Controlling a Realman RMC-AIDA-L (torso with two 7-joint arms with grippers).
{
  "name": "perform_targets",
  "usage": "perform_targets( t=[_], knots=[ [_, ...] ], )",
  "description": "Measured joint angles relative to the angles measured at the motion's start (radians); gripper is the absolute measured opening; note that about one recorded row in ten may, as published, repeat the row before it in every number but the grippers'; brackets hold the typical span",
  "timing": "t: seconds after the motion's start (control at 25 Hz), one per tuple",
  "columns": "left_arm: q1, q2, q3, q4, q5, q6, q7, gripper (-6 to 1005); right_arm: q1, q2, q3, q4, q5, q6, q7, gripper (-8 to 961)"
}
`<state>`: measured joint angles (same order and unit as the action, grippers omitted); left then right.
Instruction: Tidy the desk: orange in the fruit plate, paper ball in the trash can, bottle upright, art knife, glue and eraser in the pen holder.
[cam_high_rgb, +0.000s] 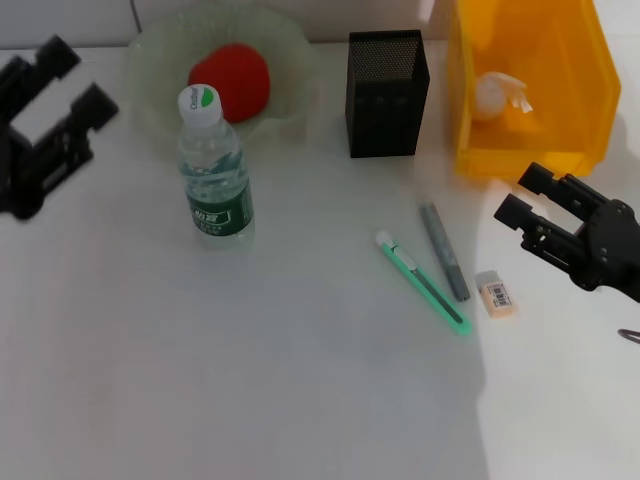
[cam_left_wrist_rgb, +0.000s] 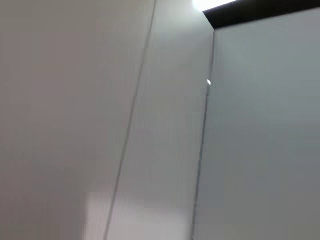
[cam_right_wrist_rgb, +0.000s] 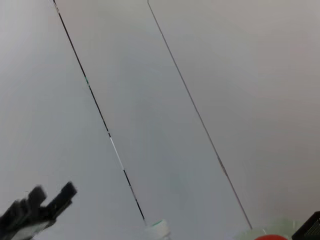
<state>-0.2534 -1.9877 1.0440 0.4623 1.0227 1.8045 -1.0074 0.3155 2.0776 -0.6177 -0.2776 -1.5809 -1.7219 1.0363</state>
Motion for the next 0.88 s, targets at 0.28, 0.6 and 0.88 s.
perform_targets(
  t=[0.28, 0.6, 0.88],
  knots=[
    [0.005, 0.087, -0.018, 0.039, 0.266, 0.049, -0.133, 697, 0.023, -0.006, -0.010, -0.054, -0.009, 0.005, 0.089, 720],
    [-0.018, 0.098, -0.019, 0.065, 0.457, 0.043, -0.164, 697, 0.036, -0.014, -0.020, -0.244, -0.063, 0.000, 0.308, 719],
    [-0.070, 0.090, -0.078, 0.106, 0.681, 0.047, -0.232, 697, 0.047, -0.038, -0.012, -0.517, -0.197, -0.090, 0.579, 719]
  ],
)
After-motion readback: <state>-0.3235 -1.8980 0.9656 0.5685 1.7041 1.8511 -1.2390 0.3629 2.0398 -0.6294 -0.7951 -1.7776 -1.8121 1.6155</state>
